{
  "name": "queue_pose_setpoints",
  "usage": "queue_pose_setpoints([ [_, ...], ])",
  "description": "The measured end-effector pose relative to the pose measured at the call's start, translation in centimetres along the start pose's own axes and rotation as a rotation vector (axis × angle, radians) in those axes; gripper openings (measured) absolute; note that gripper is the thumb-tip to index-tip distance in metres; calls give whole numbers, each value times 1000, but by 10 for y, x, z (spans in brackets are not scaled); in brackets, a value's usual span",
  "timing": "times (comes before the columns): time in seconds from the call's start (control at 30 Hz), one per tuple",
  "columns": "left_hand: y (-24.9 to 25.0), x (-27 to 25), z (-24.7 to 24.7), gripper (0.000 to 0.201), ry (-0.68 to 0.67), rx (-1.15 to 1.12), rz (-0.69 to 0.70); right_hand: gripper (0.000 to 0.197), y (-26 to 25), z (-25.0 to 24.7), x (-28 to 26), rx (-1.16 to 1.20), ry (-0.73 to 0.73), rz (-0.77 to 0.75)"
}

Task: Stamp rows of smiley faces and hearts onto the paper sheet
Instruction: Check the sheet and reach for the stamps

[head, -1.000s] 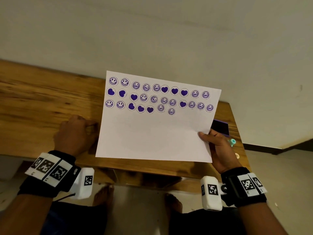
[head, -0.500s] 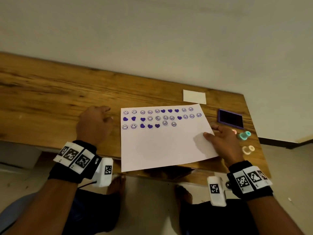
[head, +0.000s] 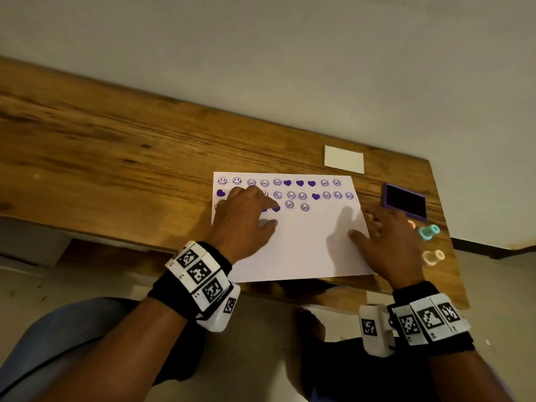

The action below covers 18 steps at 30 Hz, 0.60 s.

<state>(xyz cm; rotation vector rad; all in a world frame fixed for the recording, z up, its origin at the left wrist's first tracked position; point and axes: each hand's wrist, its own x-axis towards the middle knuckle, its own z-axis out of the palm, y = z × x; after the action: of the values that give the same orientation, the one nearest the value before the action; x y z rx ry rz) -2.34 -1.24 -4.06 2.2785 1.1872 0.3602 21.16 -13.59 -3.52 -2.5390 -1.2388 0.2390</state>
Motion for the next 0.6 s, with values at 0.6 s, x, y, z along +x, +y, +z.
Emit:
queue_pose_setpoints([
  [0.6,23,1,8,52,-257,195,5,38,-5,14,-17,-51,-120,-270],
])
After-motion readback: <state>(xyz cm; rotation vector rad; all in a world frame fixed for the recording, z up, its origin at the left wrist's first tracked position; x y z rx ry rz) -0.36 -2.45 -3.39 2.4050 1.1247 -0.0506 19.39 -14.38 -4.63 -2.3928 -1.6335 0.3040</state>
